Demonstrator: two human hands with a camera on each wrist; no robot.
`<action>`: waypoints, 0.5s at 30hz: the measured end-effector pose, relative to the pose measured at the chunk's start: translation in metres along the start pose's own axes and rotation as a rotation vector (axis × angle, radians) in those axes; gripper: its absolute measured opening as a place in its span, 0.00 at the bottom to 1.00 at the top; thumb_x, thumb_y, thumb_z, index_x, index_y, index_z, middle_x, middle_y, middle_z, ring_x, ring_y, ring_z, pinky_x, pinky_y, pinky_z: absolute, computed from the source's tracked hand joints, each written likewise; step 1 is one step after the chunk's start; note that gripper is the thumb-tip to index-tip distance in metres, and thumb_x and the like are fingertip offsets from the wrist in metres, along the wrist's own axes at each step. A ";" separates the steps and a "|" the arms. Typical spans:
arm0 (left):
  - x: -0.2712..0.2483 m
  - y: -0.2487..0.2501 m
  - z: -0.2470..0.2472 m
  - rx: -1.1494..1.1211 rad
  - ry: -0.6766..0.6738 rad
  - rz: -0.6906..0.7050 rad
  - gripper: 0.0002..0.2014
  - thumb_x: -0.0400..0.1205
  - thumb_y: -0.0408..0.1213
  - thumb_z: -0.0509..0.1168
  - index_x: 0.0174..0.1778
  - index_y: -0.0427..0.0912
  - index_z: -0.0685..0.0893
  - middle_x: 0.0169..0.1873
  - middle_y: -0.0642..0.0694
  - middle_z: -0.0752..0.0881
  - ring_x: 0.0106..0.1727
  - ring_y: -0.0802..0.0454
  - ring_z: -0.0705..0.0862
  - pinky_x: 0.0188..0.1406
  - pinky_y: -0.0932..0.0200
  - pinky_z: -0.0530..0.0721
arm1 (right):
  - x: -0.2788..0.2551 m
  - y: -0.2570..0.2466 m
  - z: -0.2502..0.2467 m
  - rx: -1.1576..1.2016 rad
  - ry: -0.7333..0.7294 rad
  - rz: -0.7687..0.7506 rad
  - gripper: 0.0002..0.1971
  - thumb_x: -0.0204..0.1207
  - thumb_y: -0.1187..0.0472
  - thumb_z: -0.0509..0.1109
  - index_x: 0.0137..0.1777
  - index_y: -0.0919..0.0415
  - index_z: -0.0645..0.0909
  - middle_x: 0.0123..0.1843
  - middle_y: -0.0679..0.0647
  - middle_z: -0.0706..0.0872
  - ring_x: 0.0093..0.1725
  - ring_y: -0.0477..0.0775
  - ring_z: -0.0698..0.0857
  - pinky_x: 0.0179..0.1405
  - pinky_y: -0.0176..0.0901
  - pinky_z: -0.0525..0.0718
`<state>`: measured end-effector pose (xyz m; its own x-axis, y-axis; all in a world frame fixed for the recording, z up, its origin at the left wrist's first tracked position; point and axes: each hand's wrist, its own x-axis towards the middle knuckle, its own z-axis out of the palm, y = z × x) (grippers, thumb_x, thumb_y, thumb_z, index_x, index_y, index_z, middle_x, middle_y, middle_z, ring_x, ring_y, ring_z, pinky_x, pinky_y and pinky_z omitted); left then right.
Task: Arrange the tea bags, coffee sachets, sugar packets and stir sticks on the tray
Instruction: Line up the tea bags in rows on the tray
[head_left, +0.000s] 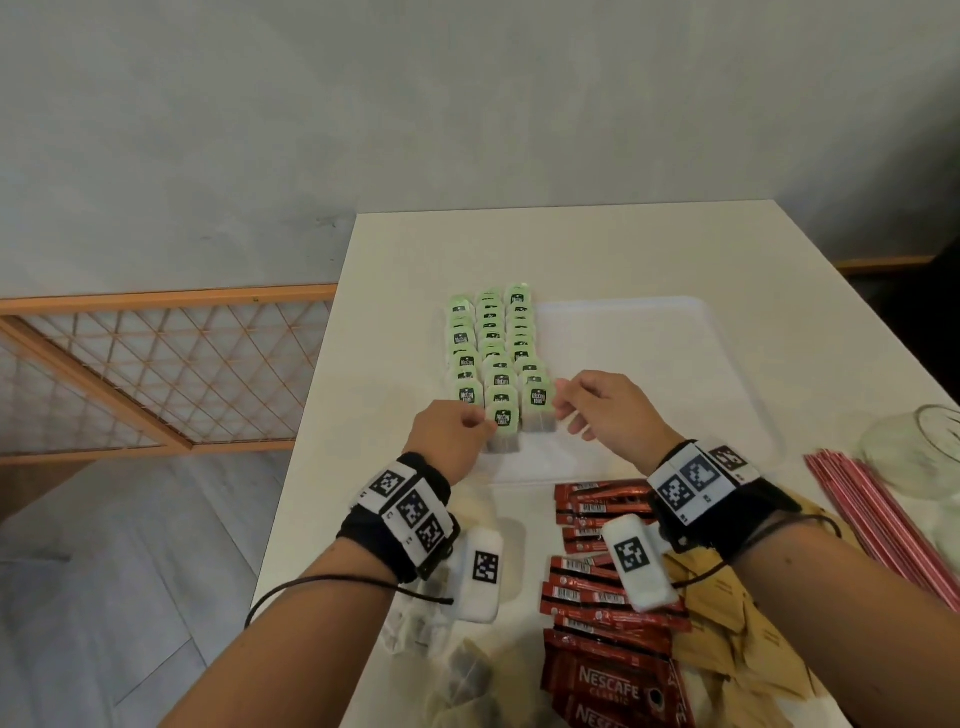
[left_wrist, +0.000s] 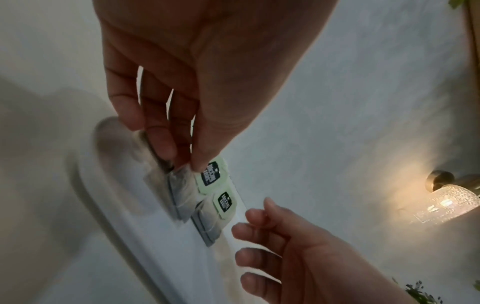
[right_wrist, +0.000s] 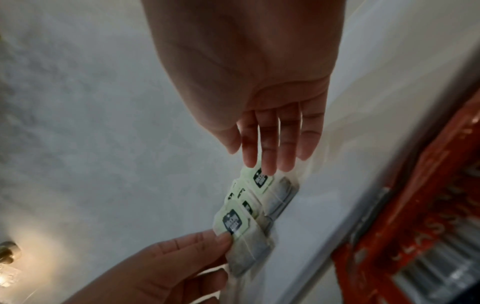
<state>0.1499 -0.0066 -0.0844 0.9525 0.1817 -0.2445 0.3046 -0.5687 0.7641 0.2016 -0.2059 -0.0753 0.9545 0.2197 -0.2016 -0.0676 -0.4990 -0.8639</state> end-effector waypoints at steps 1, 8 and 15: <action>0.003 0.001 0.000 0.017 -0.002 0.005 0.08 0.82 0.38 0.68 0.38 0.43 0.87 0.35 0.48 0.85 0.42 0.49 0.82 0.46 0.55 0.80 | 0.002 0.004 0.000 -0.029 0.007 0.007 0.12 0.82 0.53 0.67 0.44 0.61 0.85 0.41 0.50 0.91 0.36 0.50 0.87 0.39 0.42 0.84; 0.020 0.006 -0.004 0.112 -0.026 -0.036 0.09 0.75 0.43 0.74 0.48 0.52 0.83 0.43 0.53 0.86 0.49 0.53 0.84 0.52 0.56 0.82 | 0.010 0.013 0.004 -0.137 -0.049 0.062 0.08 0.73 0.58 0.77 0.44 0.62 0.84 0.41 0.53 0.91 0.37 0.52 0.88 0.34 0.36 0.79; -0.008 0.020 -0.029 0.186 -0.021 0.083 0.10 0.77 0.47 0.73 0.52 0.54 0.81 0.46 0.56 0.86 0.47 0.56 0.83 0.44 0.59 0.78 | -0.017 -0.004 -0.009 -0.124 -0.055 0.016 0.09 0.75 0.56 0.75 0.49 0.60 0.84 0.47 0.52 0.90 0.42 0.54 0.89 0.39 0.41 0.81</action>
<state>0.1484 0.0039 -0.0505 0.9735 0.1127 -0.1990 0.2181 -0.7194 0.6594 0.1885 -0.2152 -0.0648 0.9358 0.2553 -0.2430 -0.0430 -0.6016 -0.7976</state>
